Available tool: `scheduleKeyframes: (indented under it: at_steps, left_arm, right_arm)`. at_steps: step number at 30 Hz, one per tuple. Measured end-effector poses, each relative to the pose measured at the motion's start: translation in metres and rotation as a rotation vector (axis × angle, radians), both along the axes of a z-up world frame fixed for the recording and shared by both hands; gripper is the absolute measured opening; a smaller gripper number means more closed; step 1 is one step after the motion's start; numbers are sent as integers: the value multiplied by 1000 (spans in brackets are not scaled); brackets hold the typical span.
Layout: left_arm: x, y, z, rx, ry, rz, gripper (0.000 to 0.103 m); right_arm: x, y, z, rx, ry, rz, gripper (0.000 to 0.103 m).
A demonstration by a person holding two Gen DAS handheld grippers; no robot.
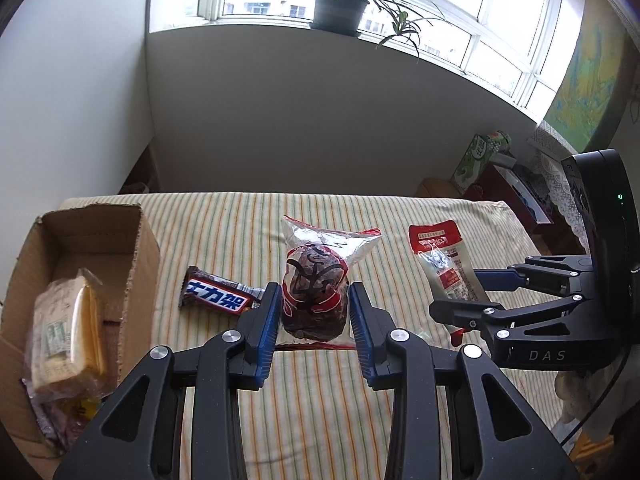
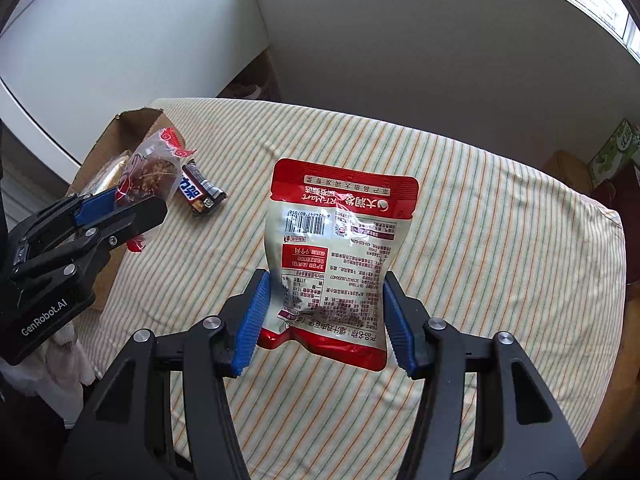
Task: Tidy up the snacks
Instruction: 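Carry both bags into the box and open both tools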
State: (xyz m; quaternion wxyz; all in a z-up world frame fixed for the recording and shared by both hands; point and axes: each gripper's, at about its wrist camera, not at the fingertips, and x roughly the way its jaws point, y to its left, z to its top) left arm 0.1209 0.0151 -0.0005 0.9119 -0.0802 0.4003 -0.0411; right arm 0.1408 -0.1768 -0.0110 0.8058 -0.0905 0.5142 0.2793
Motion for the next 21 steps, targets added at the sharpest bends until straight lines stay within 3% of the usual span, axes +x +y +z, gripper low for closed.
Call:
scheduleKeyframes:
  at_steps: [11, 21]
  left_arm:
    - [-47, 62, 24, 14, -61, 101, 33]
    - [-79, 114, 13, 39, -50, 203, 33]
  right_arm:
    - [-19, 55, 40, 42, -42, 116, 57]
    - [-16, 118, 57, 55, -52, 201, 58]
